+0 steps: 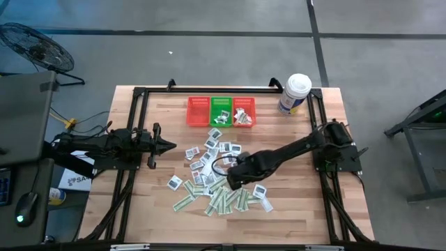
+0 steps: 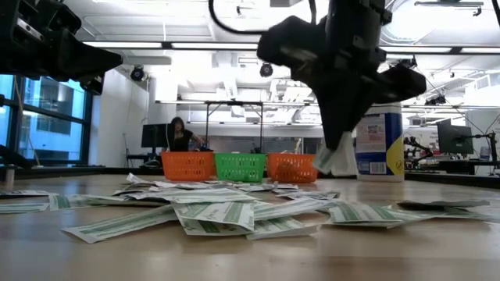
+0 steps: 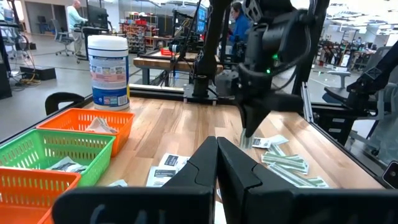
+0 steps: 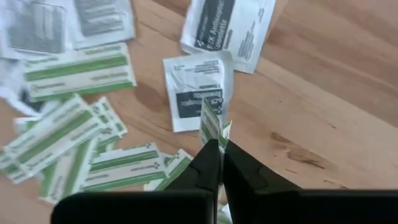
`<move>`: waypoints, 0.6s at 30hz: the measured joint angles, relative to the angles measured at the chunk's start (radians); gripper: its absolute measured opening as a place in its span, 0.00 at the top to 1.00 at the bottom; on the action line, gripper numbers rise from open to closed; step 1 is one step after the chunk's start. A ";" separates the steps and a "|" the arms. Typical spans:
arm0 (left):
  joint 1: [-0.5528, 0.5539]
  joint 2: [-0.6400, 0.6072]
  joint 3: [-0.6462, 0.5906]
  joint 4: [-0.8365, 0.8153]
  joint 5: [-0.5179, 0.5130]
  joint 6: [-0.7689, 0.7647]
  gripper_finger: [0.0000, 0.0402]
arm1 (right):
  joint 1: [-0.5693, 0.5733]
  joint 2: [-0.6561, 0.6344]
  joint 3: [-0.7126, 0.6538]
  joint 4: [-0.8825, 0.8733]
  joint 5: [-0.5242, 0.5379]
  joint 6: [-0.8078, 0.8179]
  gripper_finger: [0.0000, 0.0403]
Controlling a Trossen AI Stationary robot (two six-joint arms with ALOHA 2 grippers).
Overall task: Pick & Place First Aid Supplies
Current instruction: Put the bandage pack into the right orange bin
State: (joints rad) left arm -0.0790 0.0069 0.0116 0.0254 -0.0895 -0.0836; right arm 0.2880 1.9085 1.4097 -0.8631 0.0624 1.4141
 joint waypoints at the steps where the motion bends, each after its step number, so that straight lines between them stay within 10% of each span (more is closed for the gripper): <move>1: 0.000 0.000 0.000 0.000 0.000 0.000 1.00 | 0.000 -0.007 0.000 0.000 0.010 0.000 0.99; 18: 0.000 0.000 0.000 0.000 0.000 0.000 1.00 | -0.207 -0.104 0.001 0.056 0.105 -0.275 0.99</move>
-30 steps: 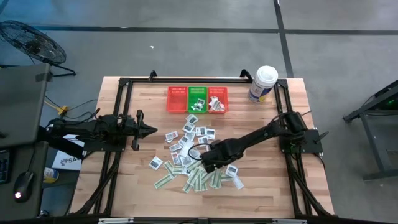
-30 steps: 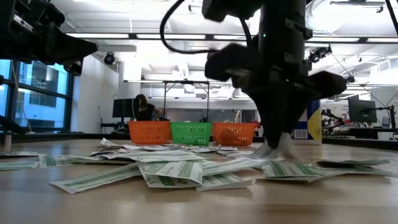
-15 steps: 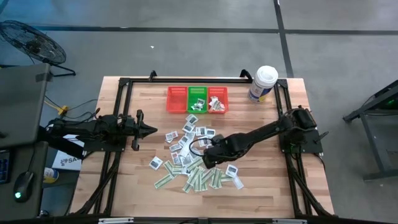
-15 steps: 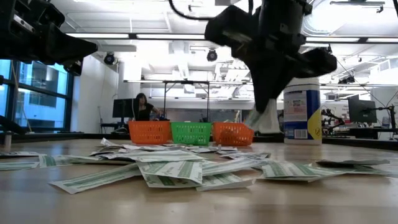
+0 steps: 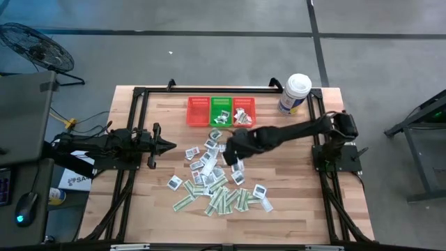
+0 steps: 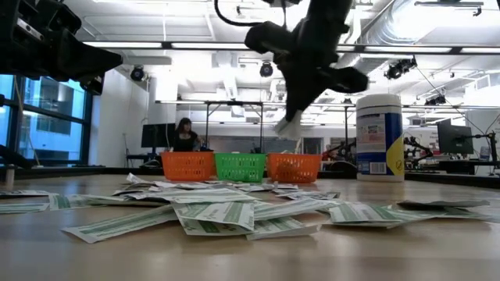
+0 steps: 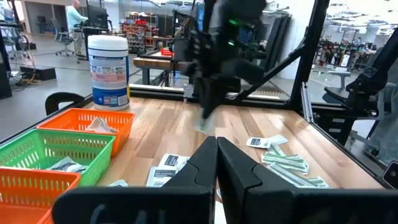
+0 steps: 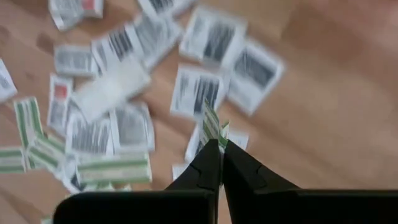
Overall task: Pick & Place First Aid Supplies
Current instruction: Put the bandage pack into the right orange bin
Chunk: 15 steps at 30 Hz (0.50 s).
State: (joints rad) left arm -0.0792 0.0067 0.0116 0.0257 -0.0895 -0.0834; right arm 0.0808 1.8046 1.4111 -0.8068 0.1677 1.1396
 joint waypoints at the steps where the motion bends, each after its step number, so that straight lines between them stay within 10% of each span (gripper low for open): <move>1: 0.000 0.000 0.000 0.000 0.000 0.000 1.00 | -0.018 -0.002 0.001 0.011 0.000 -0.035 0.99; 15: 0.000 0.000 0.000 0.000 0.000 0.000 1.00 | -0.312 -0.012 0.001 0.071 -0.009 -0.606 0.99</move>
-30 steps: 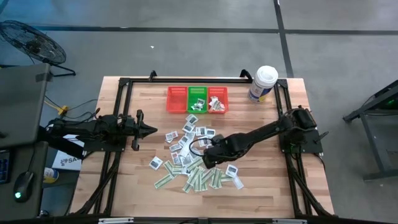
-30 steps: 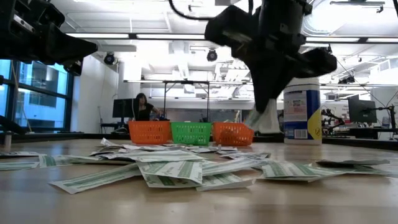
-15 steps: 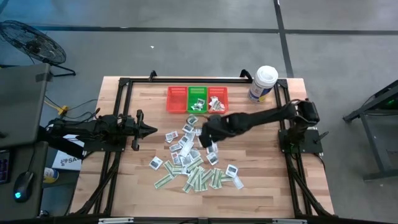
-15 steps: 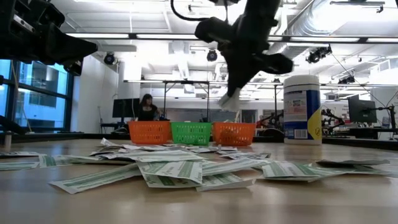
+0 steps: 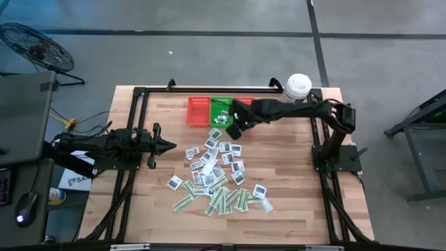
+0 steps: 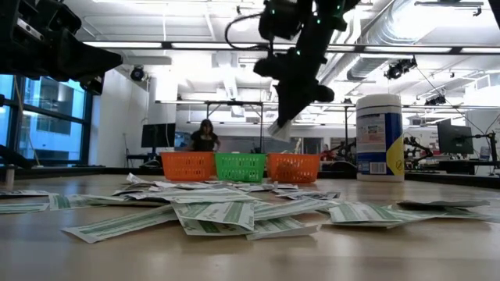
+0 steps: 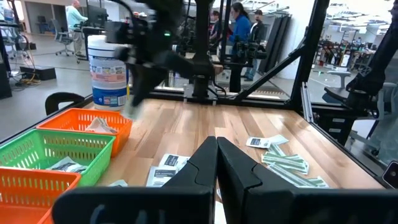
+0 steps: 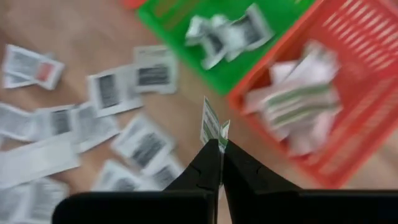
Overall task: Pick & Place First Aid Supplies
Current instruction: Put the bandage pack into the right orange bin, then put the towelette pack into the green bin
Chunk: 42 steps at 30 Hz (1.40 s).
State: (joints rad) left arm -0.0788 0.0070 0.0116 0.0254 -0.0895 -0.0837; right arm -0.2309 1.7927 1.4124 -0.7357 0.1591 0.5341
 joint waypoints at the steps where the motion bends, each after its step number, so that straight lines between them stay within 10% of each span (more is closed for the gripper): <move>1: 0.000 0.000 0.000 0.000 0.000 0.000 1.00 | -0.019 0.000 0.000 -0.004 0.000 -0.040 0.99; 17: 0.000 0.000 0.000 0.000 0.000 0.000 1.00 | -0.202 0.008 -0.003 -0.004 0.040 -0.725 0.99; 42: 0.000 0.000 0.000 0.000 0.000 0.000 1.00 | -0.253 0.040 -0.004 0.006 -0.007 -0.874 0.50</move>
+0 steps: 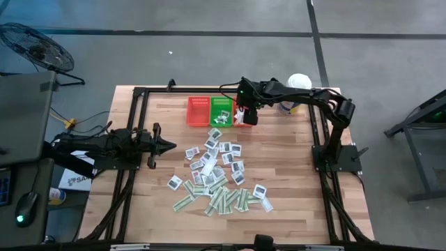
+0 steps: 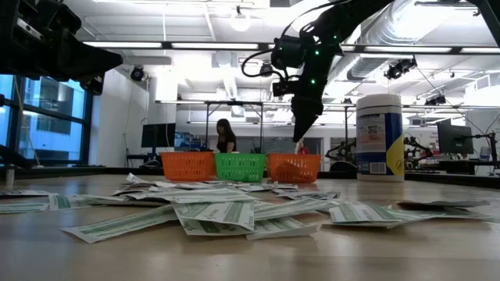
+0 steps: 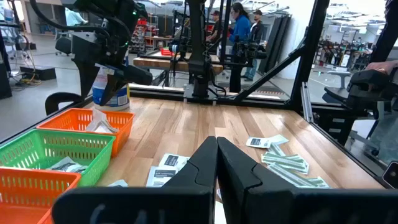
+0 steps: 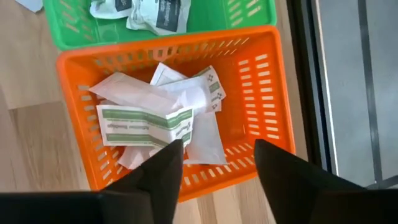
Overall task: Pick & Place First Aid Supplies
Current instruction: Put the towelette pack into the green bin
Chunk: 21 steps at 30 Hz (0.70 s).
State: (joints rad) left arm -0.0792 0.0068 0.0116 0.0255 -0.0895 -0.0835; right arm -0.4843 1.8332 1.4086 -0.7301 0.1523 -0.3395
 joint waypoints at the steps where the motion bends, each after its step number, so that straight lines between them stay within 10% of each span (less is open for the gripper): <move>1: 0.000 0.000 0.000 0.000 0.000 0.000 1.00 | 0.001 0.000 0.000 0.005 0.006 0.005 0.48; 21: 0.000 0.000 0.000 0.000 0.000 0.000 1.00 | 0.156 -0.022 0.000 -0.046 -0.021 0.436 0.45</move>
State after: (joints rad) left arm -0.0790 0.0067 0.0116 0.0254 -0.0895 -0.0837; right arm -0.3285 1.8114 1.4086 -0.7761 0.1311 0.0969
